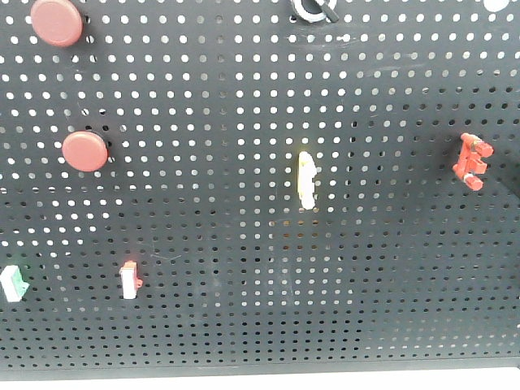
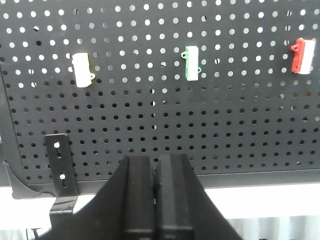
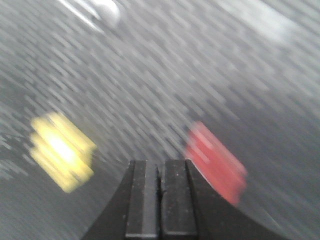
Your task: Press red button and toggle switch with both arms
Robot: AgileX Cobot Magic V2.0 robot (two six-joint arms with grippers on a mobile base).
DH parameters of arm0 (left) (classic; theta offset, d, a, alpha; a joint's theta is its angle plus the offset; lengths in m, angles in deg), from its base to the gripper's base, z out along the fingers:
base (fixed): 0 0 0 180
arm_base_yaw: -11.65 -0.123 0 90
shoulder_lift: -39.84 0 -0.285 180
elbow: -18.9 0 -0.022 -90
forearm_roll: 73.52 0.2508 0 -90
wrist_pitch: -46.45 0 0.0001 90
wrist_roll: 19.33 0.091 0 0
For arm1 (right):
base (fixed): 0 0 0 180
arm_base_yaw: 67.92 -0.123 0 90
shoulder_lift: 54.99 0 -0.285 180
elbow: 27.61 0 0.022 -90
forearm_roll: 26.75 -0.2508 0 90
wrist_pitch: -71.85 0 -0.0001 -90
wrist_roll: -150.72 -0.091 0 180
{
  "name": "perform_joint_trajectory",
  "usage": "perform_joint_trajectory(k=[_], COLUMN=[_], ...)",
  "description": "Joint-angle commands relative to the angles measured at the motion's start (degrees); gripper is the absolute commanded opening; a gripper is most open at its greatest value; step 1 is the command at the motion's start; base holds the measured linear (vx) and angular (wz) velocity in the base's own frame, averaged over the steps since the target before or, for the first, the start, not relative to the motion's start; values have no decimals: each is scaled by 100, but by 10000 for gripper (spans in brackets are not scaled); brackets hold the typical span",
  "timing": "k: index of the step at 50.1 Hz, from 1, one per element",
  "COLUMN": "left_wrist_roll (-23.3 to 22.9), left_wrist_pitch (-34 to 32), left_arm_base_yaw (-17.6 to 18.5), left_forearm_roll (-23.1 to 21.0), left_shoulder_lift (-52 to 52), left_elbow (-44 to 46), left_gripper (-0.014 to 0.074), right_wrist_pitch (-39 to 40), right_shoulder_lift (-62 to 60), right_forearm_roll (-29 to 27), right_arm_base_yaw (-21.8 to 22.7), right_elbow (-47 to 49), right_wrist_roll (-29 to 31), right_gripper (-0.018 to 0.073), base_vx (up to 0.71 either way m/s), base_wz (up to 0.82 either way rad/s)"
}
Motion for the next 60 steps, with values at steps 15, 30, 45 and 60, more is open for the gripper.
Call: perform_joint_trajectory(k=[15,30,45,60], left_wrist_roll=[-54,-49,-49,-49], left_wrist_pitch=[-428,-390,-360,-360], left_arm_base_yaw=[-3,-3,-3,-3], left_forearm_roll=[-57,-57,-57,-57], left_shoulder_lift=[23,32,32,32], left_elbow=[-189,-189,-189,-189], left_gripper=[1,1,1,1], right_wrist_pitch=[547,20,25,25], right_shoulder_lift=[-2663,-3330,-3332,-3332], right_forearm_roll=[-126,-766,-759,-759], right_arm_base_yaw=[886,1133,1134,1134], right_elbow=[-3054,-3624,-3619,-3619], right_wrist_roll=[63,64,64,64], right_gripper=[0,0,0,0], base_vx=[0,0,0,0], base_wz=[0,0,0,0])
